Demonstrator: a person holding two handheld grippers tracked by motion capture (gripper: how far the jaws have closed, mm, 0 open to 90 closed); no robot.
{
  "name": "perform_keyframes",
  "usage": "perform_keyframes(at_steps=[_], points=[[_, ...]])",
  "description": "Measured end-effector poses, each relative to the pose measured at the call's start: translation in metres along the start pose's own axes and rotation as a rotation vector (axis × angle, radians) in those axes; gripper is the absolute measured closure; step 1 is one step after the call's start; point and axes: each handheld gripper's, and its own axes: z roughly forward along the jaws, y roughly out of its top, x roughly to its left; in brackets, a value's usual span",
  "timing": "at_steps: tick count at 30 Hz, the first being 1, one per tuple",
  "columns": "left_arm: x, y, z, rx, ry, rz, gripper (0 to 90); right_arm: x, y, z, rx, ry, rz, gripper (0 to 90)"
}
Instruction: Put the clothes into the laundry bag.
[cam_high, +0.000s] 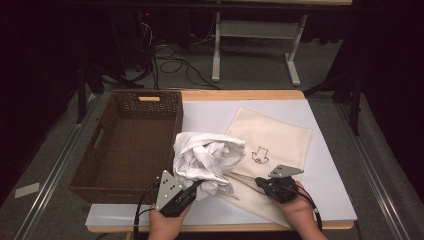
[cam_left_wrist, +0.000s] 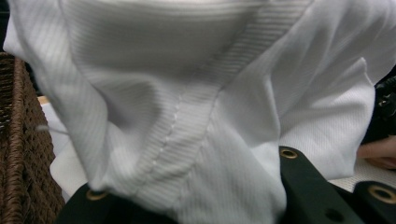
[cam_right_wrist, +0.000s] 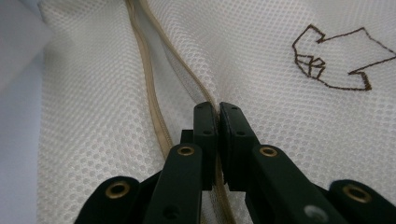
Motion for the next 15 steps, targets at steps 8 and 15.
perform_keyframes(at_steps=[8, 15], points=[[-0.002, 0.0, 0.001, 0.009, -0.008, 0.001, 75.3, -0.002, 0.003, -0.007, -0.023, 0.017, -0.008, 88.6], [-0.003, 0.0, 0.002, 0.011, -0.01, 0.008, 75.2, -0.002, 0.006, -0.011, -0.049, 0.028, 0.001, 89.1]])
